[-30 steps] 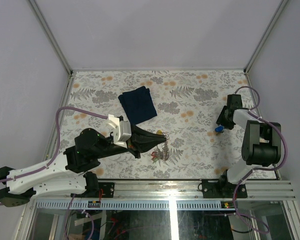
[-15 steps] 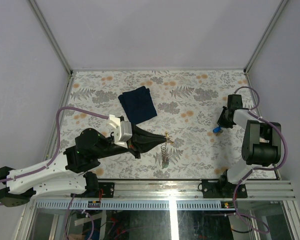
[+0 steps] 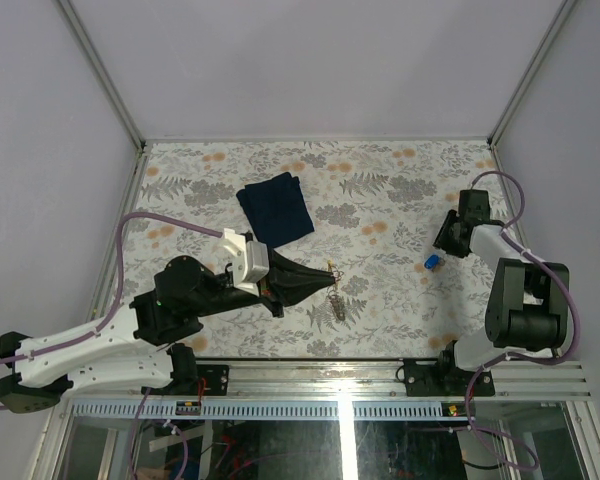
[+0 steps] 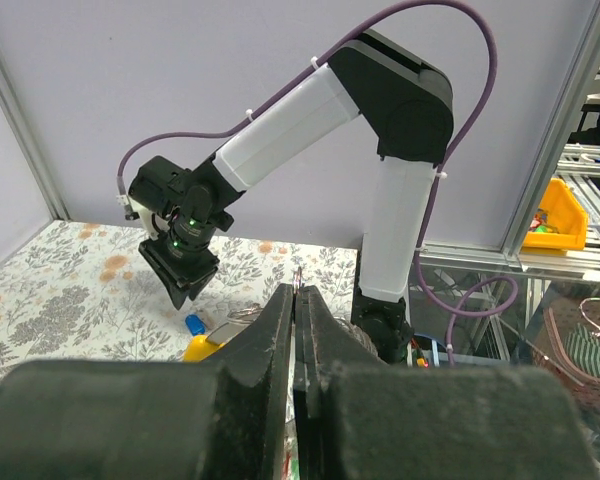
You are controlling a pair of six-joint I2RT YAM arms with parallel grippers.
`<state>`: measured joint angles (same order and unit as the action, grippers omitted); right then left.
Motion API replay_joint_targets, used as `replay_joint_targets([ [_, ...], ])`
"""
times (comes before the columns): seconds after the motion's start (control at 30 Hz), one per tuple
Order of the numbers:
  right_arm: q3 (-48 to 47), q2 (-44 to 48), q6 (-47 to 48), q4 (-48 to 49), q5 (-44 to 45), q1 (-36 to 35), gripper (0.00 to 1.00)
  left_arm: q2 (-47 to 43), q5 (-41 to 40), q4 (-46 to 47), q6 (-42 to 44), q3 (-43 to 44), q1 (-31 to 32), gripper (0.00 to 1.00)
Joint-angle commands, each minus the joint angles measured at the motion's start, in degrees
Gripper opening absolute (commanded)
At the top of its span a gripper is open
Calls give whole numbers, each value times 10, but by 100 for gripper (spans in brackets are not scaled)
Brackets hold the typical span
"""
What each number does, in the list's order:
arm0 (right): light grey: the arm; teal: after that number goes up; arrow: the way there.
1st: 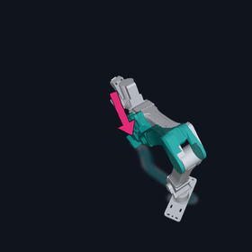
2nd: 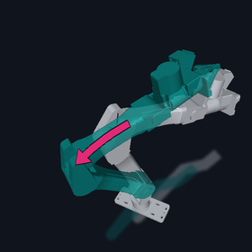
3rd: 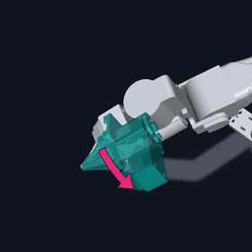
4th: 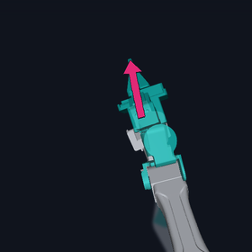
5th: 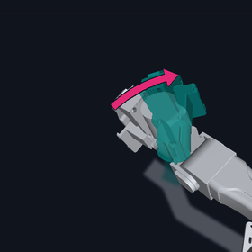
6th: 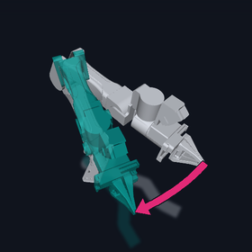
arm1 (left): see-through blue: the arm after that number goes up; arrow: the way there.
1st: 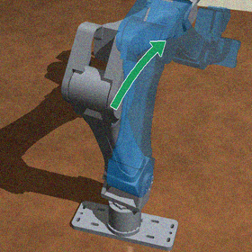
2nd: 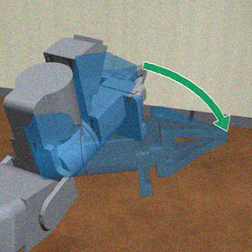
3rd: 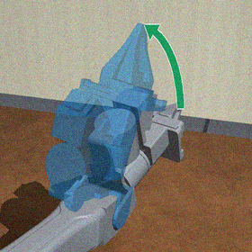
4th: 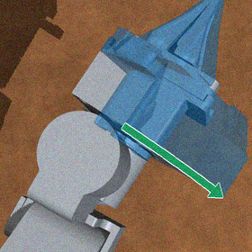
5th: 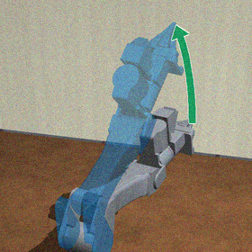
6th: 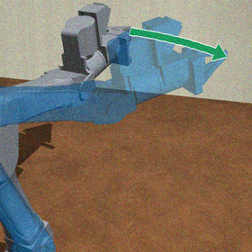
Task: Put the keys on the keyring
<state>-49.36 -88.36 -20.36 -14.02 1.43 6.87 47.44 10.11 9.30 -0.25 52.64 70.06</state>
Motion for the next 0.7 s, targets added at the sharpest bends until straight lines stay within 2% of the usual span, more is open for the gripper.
replay_joint_targets([
  [0.0, 0, 25, 13, -4, 36, 0, 43, 0, 7, 36, -5, 21, -1, 0],
  [0.17, -15, -3, 29, -18, 32, 0, 48, 2, 8, 34, -7, 21, -2, 0],
  [0.33, -33, -27, 38, -30, 9, 0, 49, 2, 8, 29, -7, 24, -1, 0],
  [0.57, -38, -49, 44, -41, -7, 0, 47, 3, 8, 30, -8, 24, -2, 0],
  [0.67, -38, -51, 43, -39, -8, 0, 43, 3, 8, 30, -8, 24, -1, 0],
])
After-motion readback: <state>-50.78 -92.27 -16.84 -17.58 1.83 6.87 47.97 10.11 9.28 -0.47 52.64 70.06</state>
